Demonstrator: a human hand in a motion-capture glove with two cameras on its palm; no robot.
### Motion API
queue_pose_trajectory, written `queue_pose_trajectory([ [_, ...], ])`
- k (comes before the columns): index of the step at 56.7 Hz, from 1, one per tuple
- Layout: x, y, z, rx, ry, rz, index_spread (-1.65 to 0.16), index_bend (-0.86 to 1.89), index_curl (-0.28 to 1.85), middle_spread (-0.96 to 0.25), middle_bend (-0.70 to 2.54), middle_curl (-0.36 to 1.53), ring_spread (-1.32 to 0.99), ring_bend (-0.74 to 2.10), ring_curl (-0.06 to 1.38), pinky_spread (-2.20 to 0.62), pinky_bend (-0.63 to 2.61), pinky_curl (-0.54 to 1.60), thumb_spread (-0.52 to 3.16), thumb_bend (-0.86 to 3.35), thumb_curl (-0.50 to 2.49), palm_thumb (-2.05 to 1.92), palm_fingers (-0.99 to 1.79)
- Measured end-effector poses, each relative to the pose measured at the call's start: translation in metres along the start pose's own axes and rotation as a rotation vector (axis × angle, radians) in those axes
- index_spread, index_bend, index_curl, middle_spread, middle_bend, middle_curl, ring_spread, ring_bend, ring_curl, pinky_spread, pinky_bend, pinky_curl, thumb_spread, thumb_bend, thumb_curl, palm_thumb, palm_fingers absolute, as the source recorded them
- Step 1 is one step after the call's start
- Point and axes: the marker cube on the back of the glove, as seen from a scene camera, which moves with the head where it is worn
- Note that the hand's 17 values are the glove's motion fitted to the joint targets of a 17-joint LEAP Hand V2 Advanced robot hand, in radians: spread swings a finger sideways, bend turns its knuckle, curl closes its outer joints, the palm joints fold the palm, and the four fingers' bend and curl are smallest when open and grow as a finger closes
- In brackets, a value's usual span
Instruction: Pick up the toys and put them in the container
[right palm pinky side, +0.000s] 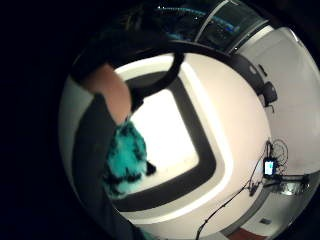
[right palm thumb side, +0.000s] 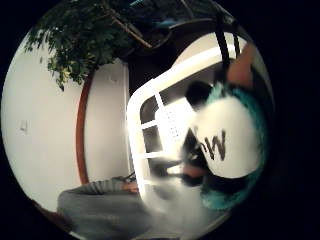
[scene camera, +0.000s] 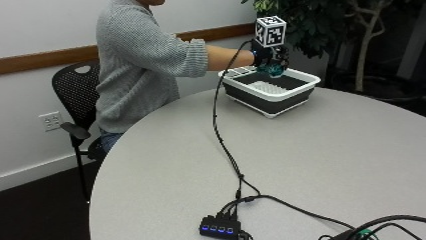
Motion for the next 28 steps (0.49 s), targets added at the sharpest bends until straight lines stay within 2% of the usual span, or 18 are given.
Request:
queue_pose_trajectory([
  [2, 0.002, 0.002, 0.006, -0.056, 0.008, 0.006, -0.34, 0.49, 0.93, -0.25, 0.86, 0.81, -0.55, 0.95, 0.62, -0.29, 0.85, 0.45, 0.89, -0.01, 0.85, 0.51, 0.55],
  [4, 0.004, 0.005, 0.011, -0.107, 0.019, 0.010, -0.34, 0.44, 0.91, -0.26, 0.83, 0.79, -0.53, 0.85, 0.60, -0.24, 0.87, 0.47, 1.01, -0.08, 0.78, 0.35, 0.33],
  [6, 0.005, 0.007, 0.015, -0.144, 0.023, 0.013, -0.36, 0.41, 0.90, -0.26, 0.63, 0.74, -0.45, 0.70, 0.59, -0.17, 0.96, 0.51, 1.05, -0.14, 0.70, 0.17, -0.09],
  [9, 0.006, 0.012, 0.019, -0.167, 0.016, 0.014, -0.37, 0.31, 0.81, -0.23, 0.41, 0.64, -0.34, 0.46, 0.51, -0.09, 1.00, 0.48, 1.06, -0.14, 0.62, -0.01, -0.40],
  [16, 0.011, 0.025, 0.018, -0.150, -0.019, 0.004, -0.39, 0.16, 0.67, -0.19, 0.16, 0.52, -0.20, 0.16, 0.38, 0.01, 0.88, 0.41, 1.05, -0.12, 0.50, -0.15, -0.31],
  [28, 0.018, 0.069, -0.003, -0.108, -0.024, 0.002, -0.39, 0.15, 0.56, -0.17, 0.12, 0.41, -0.10, 0.13, 0.29, 0.07, 0.78, 0.37, 1.08, -0.11, 0.34, -0.16, -0.23],
])
